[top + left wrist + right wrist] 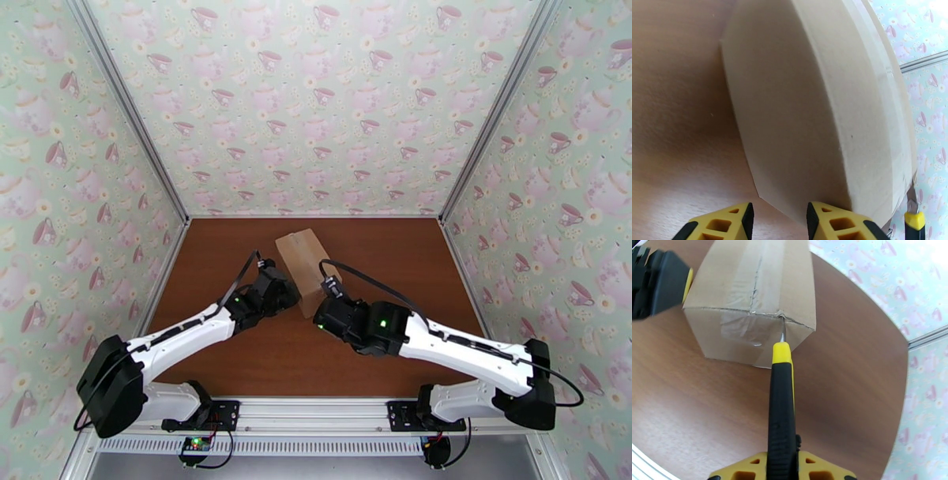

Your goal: Unpack the express box

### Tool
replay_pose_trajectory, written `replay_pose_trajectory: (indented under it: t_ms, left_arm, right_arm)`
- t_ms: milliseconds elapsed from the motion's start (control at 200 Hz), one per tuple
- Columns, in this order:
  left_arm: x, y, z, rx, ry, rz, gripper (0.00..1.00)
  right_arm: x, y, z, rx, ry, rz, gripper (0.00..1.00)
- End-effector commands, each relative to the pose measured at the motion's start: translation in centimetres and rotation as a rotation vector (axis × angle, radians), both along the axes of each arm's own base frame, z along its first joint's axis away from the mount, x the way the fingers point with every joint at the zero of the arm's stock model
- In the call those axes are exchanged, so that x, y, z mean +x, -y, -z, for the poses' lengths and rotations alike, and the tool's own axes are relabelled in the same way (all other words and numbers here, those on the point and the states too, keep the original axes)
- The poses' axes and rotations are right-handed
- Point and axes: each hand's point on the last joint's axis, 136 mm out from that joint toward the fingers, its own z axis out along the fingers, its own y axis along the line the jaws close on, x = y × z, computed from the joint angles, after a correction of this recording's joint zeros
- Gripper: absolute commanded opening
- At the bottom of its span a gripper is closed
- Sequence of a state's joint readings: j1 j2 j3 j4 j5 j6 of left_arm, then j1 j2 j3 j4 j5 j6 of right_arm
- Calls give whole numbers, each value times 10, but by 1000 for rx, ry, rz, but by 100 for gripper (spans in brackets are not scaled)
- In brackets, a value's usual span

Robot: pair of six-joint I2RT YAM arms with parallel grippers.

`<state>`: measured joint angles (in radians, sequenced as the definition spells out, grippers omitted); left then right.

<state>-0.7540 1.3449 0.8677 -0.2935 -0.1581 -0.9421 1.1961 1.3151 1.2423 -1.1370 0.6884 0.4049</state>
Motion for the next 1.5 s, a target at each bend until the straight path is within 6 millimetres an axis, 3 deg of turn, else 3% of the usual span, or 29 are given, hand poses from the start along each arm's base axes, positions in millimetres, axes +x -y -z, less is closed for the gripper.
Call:
replay_pose_trajectory:
  t_ms: [0, 416, 781, 801, 881, 1097, 1287, 1493]
  left_arm:
    - [-1, 15, -9, -69, 27, 6, 43]
    - [3, 22, -30, -91, 71, -3, 43]
    - [6, -6, -66, 10, 138, -30, 44]
    - [10, -6, -80, 2, 158, -32, 44]
    - [22, -16, -93, 32, 188, -43, 45]
    - [74, -28, -109, 66, 214, -31, 46]
    - [130, -1, -108, 76, 222, 50, 46]
    - [165, 24, -88, 105, 186, 104, 45]
  right_arm:
    - [9, -9, -20, -12, 67, -29, 0]
    - [15, 2, -23, -196, 124, -30, 0]
    - [15, 8, -15, -236, 140, -15, 0]
    - [15, 8, -15, -234, 143, -12, 0]
    - [14, 9, -13, -219, 146, -10, 0]
    - [14, 11, -11, -195, 162, -3, 0]
    - [14, 10, -8, -185, 168, -4, 0]
    - [12, 13, -7, -199, 157, -11, 0]
